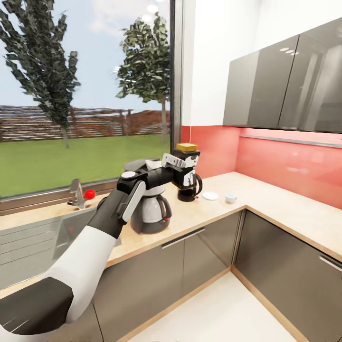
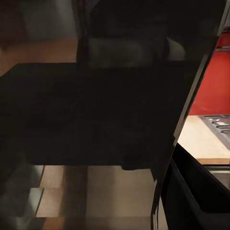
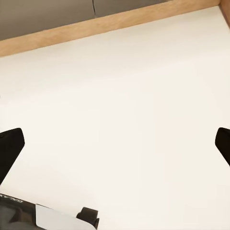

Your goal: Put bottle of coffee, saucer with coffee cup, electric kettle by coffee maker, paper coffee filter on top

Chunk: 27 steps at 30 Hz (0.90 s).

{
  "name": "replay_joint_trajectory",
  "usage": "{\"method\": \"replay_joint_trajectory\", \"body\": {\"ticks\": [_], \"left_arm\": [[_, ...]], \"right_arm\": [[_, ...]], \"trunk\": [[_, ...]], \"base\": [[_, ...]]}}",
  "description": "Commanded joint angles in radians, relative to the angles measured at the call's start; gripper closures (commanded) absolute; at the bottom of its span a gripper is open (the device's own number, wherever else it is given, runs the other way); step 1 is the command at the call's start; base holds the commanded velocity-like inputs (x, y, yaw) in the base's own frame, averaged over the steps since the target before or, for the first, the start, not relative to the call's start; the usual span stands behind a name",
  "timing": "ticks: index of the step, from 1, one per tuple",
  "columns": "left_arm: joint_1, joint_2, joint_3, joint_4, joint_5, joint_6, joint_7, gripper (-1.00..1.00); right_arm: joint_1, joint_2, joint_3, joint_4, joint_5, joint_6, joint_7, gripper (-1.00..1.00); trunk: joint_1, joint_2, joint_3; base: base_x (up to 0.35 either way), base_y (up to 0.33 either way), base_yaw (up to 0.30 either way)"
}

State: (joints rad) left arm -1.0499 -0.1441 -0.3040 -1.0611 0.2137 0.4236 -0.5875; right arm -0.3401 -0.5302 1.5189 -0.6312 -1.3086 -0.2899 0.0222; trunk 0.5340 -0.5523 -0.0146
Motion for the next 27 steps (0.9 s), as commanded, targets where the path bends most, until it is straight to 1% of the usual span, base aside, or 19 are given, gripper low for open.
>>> {"method": "replay_joint_trajectory", "body": {"ticks": [1, 10, 16, 27], "left_arm": [[-0.001, 0.000, 0.000, 0.000, 0.007, 0.007, -0.002, 1.00], [-0.001, 0.000, 0.000, 0.000, 0.007, 0.007, -0.002, 1.00], [-0.001, 0.000, 0.000, -0.002, 0.007, 0.007, -0.003, 1.00], [-0.001, 0.001, 0.000, -0.003, 0.007, 0.008, -0.003, 1.00]], "right_arm": [[-0.002, -0.001, 0.007, -0.001, -0.011, -0.007, 0.002, -1.00], [-0.002, -0.001, 0.007, -0.001, -0.011, -0.007, 0.002, -1.00], [-0.002, -0.001, 0.007, -0.001, -0.011, -0.006, 0.002, -1.00], [-0.002, -0.001, 0.007, -0.001, -0.011, -0.007, 0.002, -1.00]], "trunk": [[0.000, -0.002, -0.002], [0.000, -0.002, -0.002], [0.000, -0.002, -0.002], [0.000, -0.002, -0.002]], "base": [[-0.163, 0.012, 0.000], [-0.254, 0.073, 0.000], [-0.038, 0.020, 0.000], [-0.152, 0.220, 0.000]]}}
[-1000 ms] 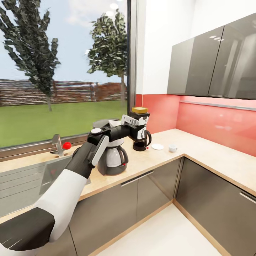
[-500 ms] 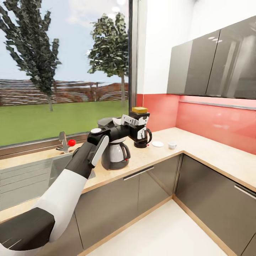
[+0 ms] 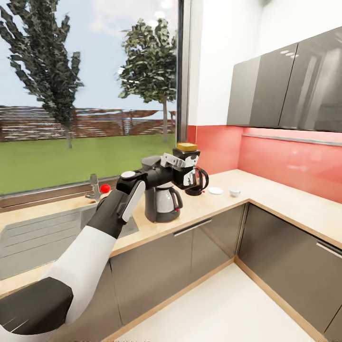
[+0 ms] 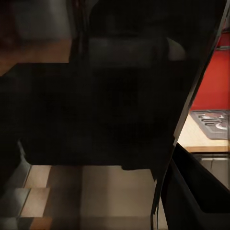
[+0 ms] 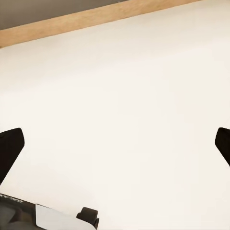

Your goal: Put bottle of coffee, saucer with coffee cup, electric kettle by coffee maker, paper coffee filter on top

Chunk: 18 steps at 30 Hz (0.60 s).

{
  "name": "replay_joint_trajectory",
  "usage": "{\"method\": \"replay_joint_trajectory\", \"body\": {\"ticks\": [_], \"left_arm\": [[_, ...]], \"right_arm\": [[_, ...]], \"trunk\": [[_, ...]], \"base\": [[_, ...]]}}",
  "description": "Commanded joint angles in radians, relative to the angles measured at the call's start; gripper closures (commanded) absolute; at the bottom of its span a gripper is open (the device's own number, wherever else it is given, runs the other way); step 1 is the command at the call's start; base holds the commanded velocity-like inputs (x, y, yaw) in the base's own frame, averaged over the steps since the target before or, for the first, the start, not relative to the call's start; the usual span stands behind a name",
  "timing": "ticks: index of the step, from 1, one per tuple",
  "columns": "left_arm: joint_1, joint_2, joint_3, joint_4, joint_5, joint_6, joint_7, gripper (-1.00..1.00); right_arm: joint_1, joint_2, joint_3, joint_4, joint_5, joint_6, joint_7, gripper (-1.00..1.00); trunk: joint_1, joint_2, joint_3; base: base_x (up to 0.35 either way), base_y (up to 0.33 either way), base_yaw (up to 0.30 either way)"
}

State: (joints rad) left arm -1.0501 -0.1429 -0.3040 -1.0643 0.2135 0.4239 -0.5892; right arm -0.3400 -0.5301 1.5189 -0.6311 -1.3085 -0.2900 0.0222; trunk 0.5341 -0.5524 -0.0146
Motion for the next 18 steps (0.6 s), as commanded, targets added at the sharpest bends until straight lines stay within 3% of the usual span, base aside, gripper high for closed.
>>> {"method": "replay_joint_trajectory", "body": {"ticks": [1, 18], "left_arm": [[-0.001, 0.000, 0.000, 0.000, 0.007, 0.007, -0.001, 1.00], [-0.001, 0.002, 0.001, 0.003, 0.007, 0.007, -0.001, 1.00]], "right_arm": [[-0.002, -0.001, 0.007, -0.001, -0.011, -0.007, 0.002, -1.00], [-0.002, -0.001, 0.007, -0.001, -0.011, -0.006, 0.002, -1.00]], "trunk": [[0.000, -0.002, -0.002], [0.000, -0.002, -0.002]], "base": [[-0.084, 0.267, 0.000], [-0.012, 0.199, 0.000]]}}
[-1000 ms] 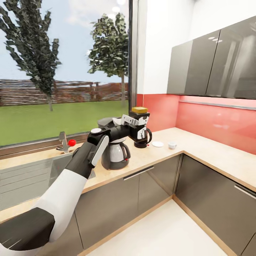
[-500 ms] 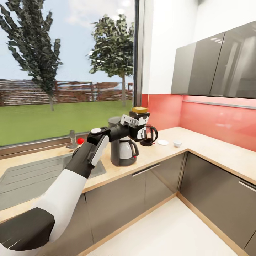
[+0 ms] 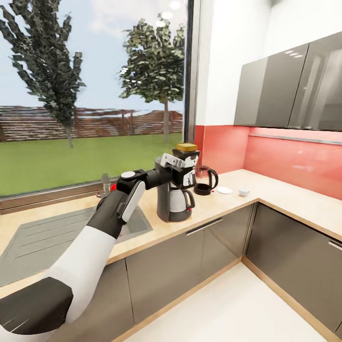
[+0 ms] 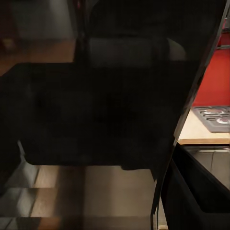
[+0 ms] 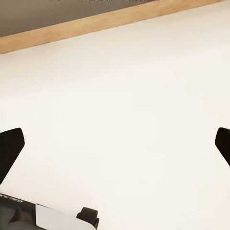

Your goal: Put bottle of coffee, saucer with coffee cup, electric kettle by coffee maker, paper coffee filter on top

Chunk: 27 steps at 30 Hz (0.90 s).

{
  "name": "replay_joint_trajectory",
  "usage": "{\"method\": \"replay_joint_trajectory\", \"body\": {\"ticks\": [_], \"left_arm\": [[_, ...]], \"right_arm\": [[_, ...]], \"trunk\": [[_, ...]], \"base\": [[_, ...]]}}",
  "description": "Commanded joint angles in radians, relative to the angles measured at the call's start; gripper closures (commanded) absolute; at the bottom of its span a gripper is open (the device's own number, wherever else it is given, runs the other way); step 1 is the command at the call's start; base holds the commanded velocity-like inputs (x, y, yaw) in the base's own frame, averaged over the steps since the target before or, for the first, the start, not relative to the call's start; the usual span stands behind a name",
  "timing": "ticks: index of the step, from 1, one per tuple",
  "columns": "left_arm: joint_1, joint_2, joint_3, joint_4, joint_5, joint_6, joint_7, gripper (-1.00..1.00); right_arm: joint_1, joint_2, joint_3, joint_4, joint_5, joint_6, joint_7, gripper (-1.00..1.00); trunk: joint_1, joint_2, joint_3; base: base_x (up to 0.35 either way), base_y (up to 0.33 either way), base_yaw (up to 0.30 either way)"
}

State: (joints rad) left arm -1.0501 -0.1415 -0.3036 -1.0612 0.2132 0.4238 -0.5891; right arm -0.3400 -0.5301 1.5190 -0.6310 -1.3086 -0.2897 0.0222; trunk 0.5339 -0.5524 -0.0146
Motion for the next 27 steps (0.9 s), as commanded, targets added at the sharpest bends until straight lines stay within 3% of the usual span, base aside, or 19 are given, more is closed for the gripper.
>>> {"method": "replay_joint_trajectory", "body": {"ticks": [1, 7, 11, 12, 13, 20, 27], "left_arm": [[-0.001, 0.000, 0.000, 0.000, 0.008, 0.007, -0.001, 1.00], [-0.001, 0.004, 0.001, 0.001, 0.008, 0.007, -0.001, 1.00], [-0.001, 0.038, 0.003, 0.000, 0.008, 0.008, 0.000, 1.00], [-0.001, 0.078, 0.012, -0.001, 0.008, 0.009, 0.000, 1.00], [-0.001, 0.093, 0.023, -0.001, 0.008, 0.008, 0.000, 1.00], [-0.001, 0.157, 0.158, 0.001, 0.008, 0.008, 0.000, 1.00], [-0.001, 0.206, 0.184, 0.016, 0.007, 0.008, 0.000, 1.00]], "right_arm": [[-0.002, -0.001, 0.007, -0.001, -0.011, -0.007, 0.002, -1.00], [-0.002, -0.001, 0.007, -0.001, -0.011, -0.007, 0.002, -1.00], [-0.002, -0.001, 0.007, 0.000, -0.011, -0.007, 0.002, -1.00], [-0.002, -0.001, 0.007, 0.000, -0.011, -0.007, 0.003, -1.00], [-0.002, -0.001, 0.007, 0.001, -0.011, -0.008, 0.003, -1.00], [-0.002, -0.001, 0.006, 0.003, -0.011, -0.008, 0.002, -1.00], [-0.002, -0.001, 0.006, 0.005, -0.011, -0.008, 0.001, -1.00]], "trunk": [[0.000, -0.002, -0.002], [0.000, -0.002, -0.002], [0.000, -0.002, -0.002], [0.000, -0.002, -0.002], [0.000, -0.002, -0.002], [0.000, -0.002, -0.002], [0.000, -0.002, -0.002]], "base": [[0.000, 0.288, 0.000], [0.000, 0.287, 0.000], [0.000, 0.114, 0.000], [0.000, 0.023, 0.000], [0.000, 0.014, 0.000], [0.000, 0.005, 0.000], [0.000, 0.000, 0.000]]}}
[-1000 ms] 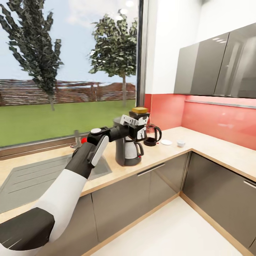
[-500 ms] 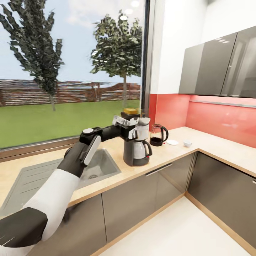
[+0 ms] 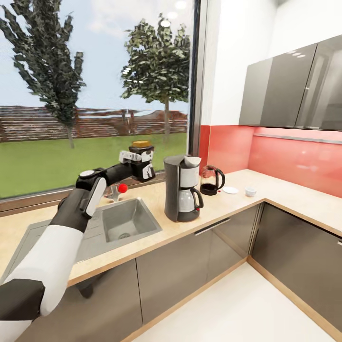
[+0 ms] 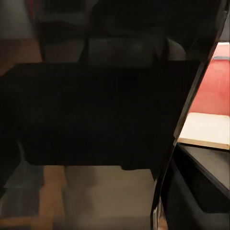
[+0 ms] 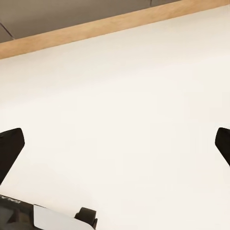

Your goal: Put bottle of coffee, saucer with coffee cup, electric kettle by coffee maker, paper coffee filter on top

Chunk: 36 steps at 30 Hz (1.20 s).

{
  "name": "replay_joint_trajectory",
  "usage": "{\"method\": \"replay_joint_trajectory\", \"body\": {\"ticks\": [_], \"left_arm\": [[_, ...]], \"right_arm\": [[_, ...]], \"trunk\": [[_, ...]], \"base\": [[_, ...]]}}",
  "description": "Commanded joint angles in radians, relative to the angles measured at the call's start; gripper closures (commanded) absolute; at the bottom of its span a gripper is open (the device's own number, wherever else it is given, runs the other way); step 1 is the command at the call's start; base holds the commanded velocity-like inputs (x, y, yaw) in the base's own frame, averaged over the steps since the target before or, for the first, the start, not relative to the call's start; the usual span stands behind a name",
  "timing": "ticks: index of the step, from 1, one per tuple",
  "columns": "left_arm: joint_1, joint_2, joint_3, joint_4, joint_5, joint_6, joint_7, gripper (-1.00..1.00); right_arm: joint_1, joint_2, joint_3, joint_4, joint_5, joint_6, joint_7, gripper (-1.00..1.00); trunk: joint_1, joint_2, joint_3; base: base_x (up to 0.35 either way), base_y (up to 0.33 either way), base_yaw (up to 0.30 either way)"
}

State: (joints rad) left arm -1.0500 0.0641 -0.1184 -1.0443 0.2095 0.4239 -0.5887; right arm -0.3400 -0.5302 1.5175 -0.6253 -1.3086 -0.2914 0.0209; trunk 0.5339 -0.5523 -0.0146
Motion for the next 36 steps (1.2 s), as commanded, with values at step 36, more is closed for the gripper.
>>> {"method": "replay_joint_trajectory", "body": {"ticks": [36], "left_arm": [[-0.001, 0.005, 0.000, 0.198, 0.009, -0.031, 0.010, 1.00]], "right_arm": [[0.031, -0.004, 0.005, 0.015, -0.024, -0.012, 0.004, -1.00]], "trunk": [[0.000, -0.002, -0.001]], "base": [[0.045, 0.021, 0.000]]}}
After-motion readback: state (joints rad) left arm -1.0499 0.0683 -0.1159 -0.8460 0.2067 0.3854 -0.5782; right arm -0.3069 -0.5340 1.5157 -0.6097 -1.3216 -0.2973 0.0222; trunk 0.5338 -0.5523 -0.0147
